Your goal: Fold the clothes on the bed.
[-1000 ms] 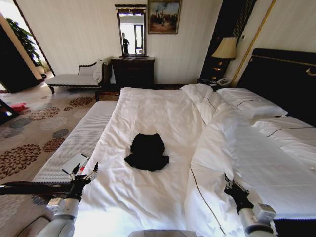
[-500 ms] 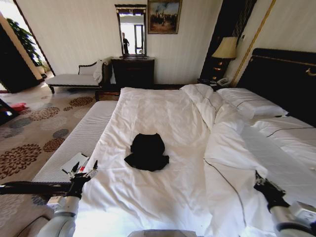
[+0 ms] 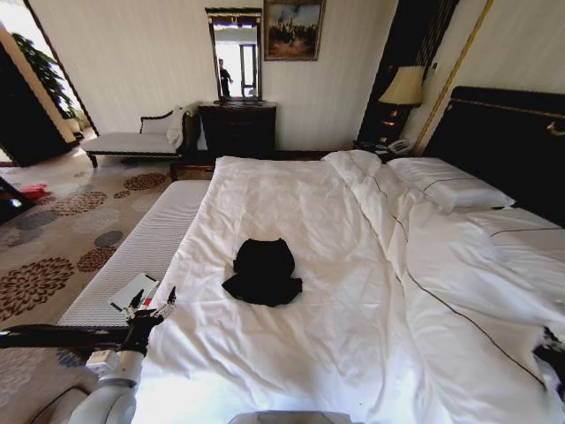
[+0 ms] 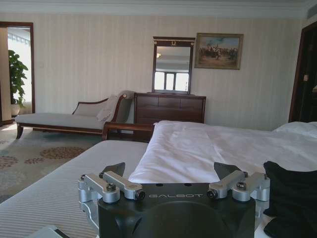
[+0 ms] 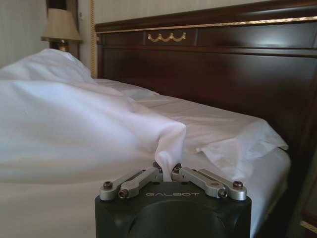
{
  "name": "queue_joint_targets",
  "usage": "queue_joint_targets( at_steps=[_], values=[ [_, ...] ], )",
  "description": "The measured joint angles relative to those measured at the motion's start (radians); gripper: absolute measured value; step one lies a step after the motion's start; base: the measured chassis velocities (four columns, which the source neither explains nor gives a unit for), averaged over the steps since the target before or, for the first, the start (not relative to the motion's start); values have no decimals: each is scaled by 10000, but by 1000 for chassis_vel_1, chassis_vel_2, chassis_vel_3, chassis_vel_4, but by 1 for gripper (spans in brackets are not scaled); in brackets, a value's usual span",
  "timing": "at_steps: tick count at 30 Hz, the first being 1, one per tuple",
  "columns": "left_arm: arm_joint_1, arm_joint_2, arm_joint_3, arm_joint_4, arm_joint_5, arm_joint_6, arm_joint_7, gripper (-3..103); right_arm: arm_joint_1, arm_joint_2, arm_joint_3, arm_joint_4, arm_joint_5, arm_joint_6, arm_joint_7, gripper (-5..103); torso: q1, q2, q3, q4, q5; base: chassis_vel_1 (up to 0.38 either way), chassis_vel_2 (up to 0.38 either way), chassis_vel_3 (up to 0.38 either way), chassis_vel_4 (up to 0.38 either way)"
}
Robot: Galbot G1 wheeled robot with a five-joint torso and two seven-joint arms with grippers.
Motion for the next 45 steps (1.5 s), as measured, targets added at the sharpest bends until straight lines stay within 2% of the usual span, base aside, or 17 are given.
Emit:
queue_joint_targets(
  at_steps=[9,15,24,45],
  values=[
    [-61,54,39,0,1,6,-19,100,445,-658,277,-2041,-767,442,-122,0,0,0,0,-1,1,0,0,0,0],
    [-86,52,113,-46,51,54,-41,100,850,-1136,314,-3932,-1723,913,-173,0,0,0,0,-1,1,0,0,0,0],
    [-47,67,179,-95,135,85,-66,100,1168,-1625,402,-5735,-2154,1483,-201,0,0,0,-1,1,-1,0,0,0,0],
    [-23,231,297,-237,209,220,-171,100,2085,-1565,199,-8231,-2388,1583,224,0,0,-1,-1,11,0,0,0,0,0]
  ],
)
